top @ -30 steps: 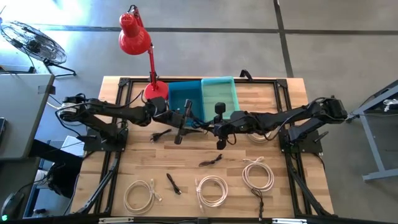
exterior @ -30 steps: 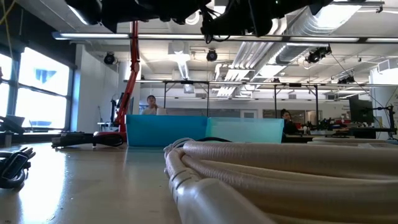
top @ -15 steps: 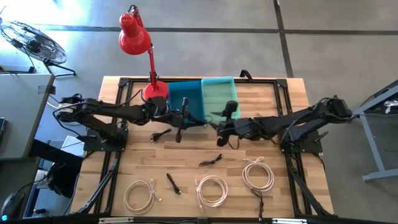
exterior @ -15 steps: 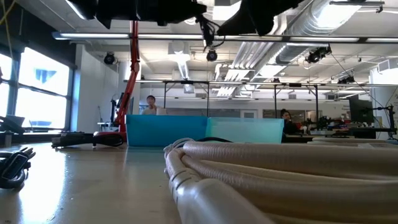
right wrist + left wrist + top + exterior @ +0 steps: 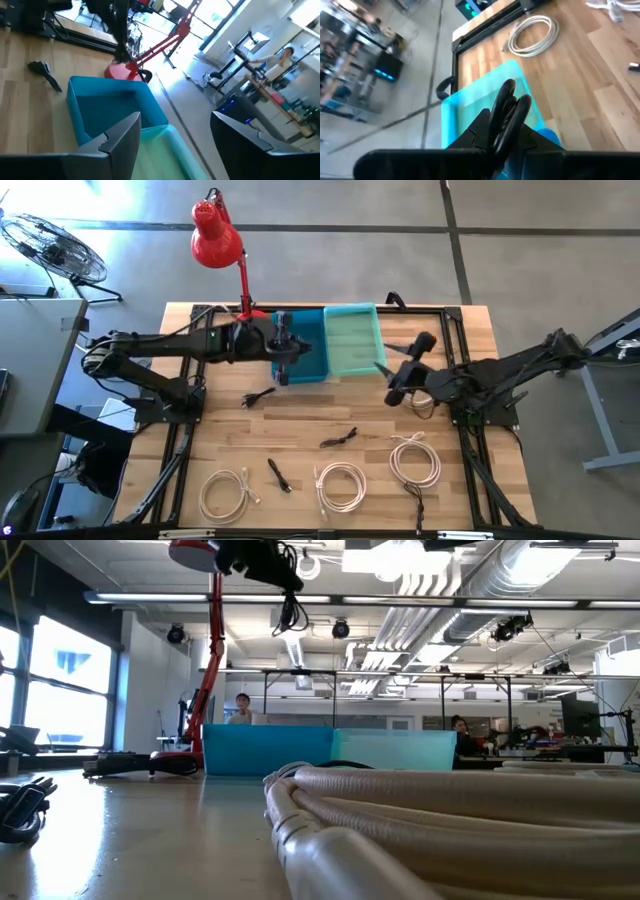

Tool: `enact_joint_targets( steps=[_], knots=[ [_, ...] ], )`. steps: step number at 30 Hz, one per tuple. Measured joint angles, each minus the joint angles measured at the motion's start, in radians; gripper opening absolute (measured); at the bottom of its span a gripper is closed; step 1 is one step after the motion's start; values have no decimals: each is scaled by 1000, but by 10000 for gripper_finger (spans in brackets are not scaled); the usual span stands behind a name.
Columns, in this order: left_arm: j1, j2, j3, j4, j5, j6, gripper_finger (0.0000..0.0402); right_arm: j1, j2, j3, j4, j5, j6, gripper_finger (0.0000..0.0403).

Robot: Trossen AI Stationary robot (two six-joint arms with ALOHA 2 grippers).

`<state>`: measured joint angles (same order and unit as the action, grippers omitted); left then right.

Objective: Pick & Place USB Port
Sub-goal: Put the black usb cable into the blue bin

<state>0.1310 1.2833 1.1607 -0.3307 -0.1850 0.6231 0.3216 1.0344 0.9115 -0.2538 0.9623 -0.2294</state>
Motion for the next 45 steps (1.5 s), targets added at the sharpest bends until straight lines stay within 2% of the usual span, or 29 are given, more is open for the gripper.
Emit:
enact_joint_targets(
  steps=[3,12,17,33,37,45],
  knots=[
    [52,17,64,-102,59,-26,16,-1,-49,0,-45,-1,26,232],
    [185,154,103,-116,223,-105,16,-1,-114,0,-103,-80,106,232],
    [231,229,103,-115,175,-132,16,-1,-110,0,-142,-121,172,232],
    [318,428,103,-126,192,-141,18,-1,-104,-1,-176,-176,260,232],
    [338,452,102,-152,201,-183,52,-1,-104,-1,-187,-217,277,232],
    [340,453,112,-145,197,-182,168,-1,-98,-13,-232,-249,341,232]
  ],
)
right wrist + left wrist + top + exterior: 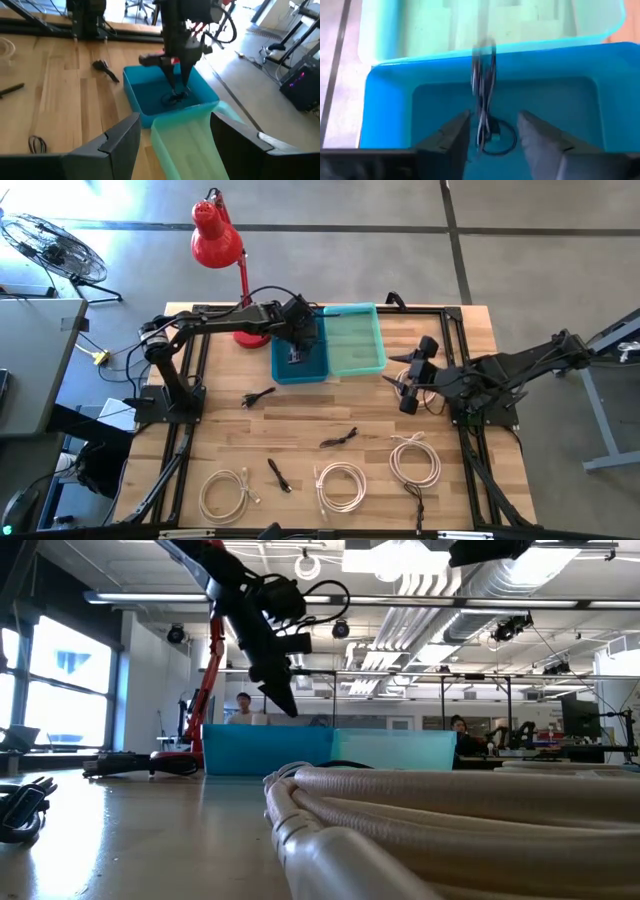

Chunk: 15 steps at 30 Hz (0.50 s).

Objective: Pick & Place USB Port
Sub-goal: Put the black usb cable into the blue bin, then put the white hdmi cable into the green bin

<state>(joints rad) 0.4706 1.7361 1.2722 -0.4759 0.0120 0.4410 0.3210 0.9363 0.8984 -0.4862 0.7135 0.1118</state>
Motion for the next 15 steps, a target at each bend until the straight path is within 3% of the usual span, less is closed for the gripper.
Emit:
enact_joint_targets(
  steps=[6,15],
  knots=[
    [1,0,90,-92,17,-1,222,0,1,0,-11,-7,19,232],
    [-56,0,357,-456,9,22,211,0,2,0,-15,-11,19,232]
  ],
)
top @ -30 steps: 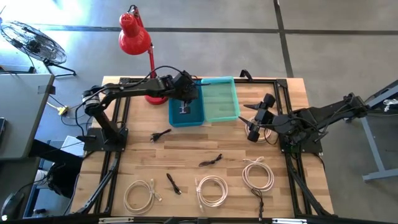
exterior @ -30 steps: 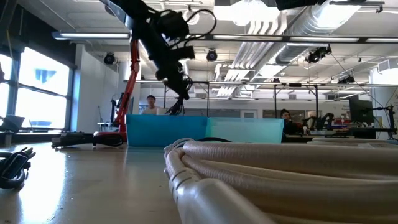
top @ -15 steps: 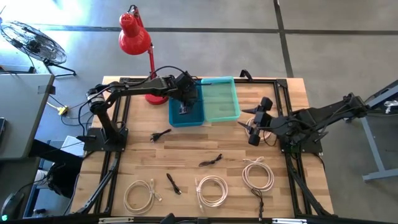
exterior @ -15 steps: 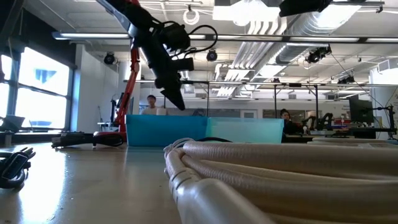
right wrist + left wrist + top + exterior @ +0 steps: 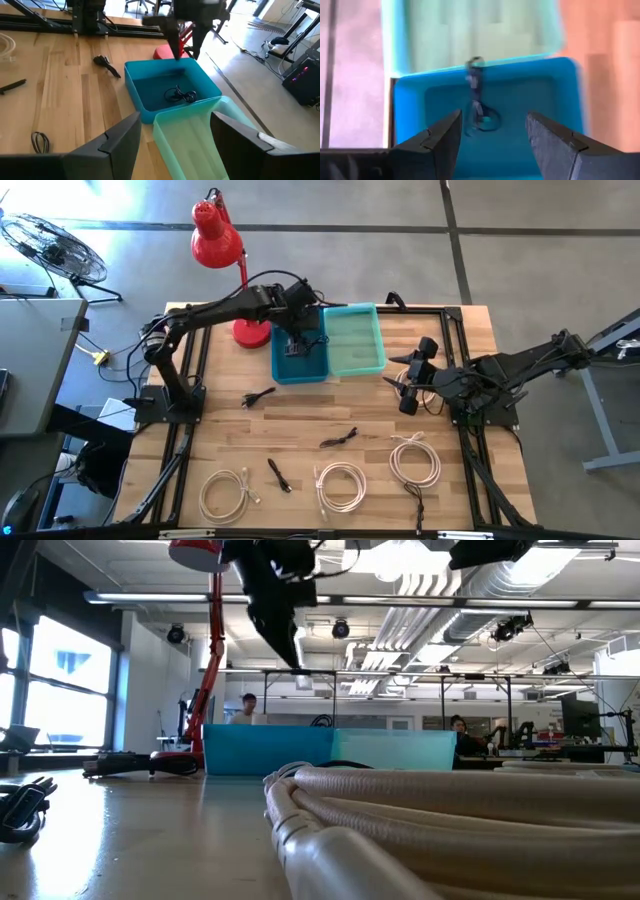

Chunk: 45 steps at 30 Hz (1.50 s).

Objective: Pick & Place USB Port
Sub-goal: Put the white hdmi cable into the green bin

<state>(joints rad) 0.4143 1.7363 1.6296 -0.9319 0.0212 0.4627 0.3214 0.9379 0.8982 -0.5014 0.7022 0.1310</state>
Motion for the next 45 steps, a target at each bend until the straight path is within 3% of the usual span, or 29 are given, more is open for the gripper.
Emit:
enact_joint_targets(
  steps=[5,8,12,16,21,24,27,31,37,45],
  knots=[
    [-102,0,107,-199,80,-24,203,-4,0,0,-129,-3,46,232],
    [-177,0,141,-322,147,-59,202,-35,0,9,-294,-56,219,232],
    [-280,-1,149,-442,142,-109,202,-91,0,9,-501,-112,414,232],
    [-389,-1,149,-548,35,-152,202,-151,0,-12,-557,-162,506,232],
    [-509,-1,149,-580,-280,-205,202,-211,49,-66,-542,-307,590,232],
    [-555,-1,149,-598,-401,-223,202,-240,107,-127,-541,-402,658,232],
    [-592,-1,149,-606,-438,-297,202,-265,174,-192,-516,-475,679,232],
    [-648,-9,147,-640,-514,-398,202,-283,259,-235,-494,-475,657,232],
    [-753,-127,145,-639,-565,-525,202,-283,369,-241,-434,-537,600,232],
    [-893,-237,142,-640,-766,-610,202,-283,483,-241,-346,-556,473,232]
  ],
)
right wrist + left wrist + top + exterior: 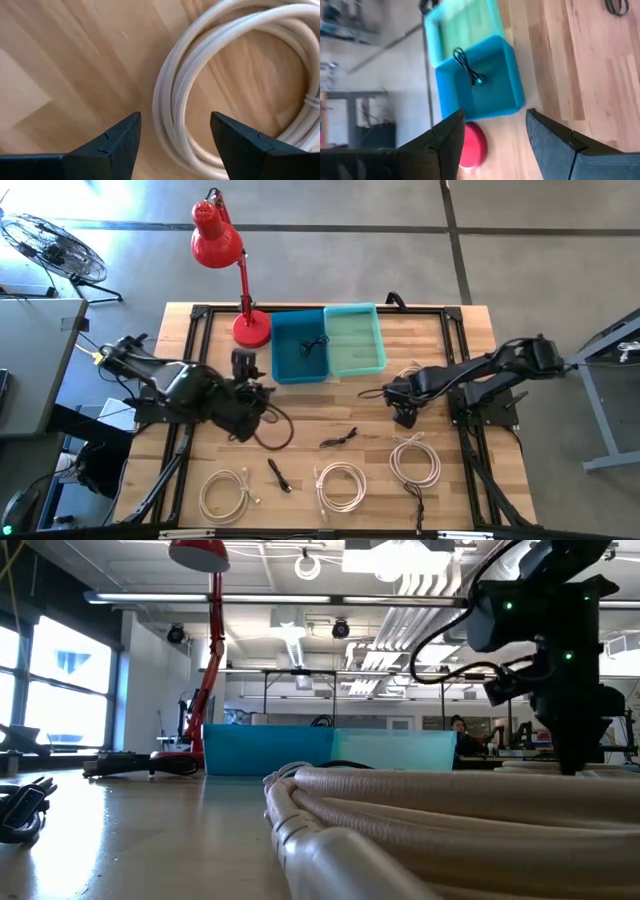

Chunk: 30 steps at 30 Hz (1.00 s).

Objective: Pick & Place USB Port
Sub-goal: Put the white hdmi cable into the green bin

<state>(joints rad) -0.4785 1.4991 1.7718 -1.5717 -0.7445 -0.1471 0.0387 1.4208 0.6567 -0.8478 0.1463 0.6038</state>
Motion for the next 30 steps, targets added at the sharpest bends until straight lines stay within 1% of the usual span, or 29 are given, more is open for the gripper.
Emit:
enact_joint_targets(
  steps=[3,8,10,13,16,19,22,24,27,28,30],
  knots=[
    [-44,-4,0,0,-54,-24,202,-4,38,3,16,5,-8,232],
    [-133,-4,-3,2,-79,-89,202,-18,85,6,46,4,-50,232],
    [-166,-5,-24,0,-132,-134,202,-19,96,6,60,16,-92,232],
    [-213,-26,-81,2,-230,-154,202,-21,98,5,74,24,-145,232],
    [-233,-60,-154,-1,-292,-208,202,-24,94,5,64,29,-108,222],
    [-231,-89,-244,2,-308,-248,202,-17,94,5,46,26,-54,192],
    [-228,-137,-345,-1,-319,-271,202,-10,96,5,49,1,-39,148],
    [-229,-164,-419,1,-325,-315,202,-10,96,5,49,-8,-29,111],
    [-229,-220,-538,0,-344,-419,202,-11,96,5,50,-23,-23,39],
    [-229,-244,-579,1,-358,-458,202,-12,96,5,51,-23,-24,28],
    [-229,-294,-668,1,-364,-532,202,-11,96,5,56,-18,-24,27]
  ],
)
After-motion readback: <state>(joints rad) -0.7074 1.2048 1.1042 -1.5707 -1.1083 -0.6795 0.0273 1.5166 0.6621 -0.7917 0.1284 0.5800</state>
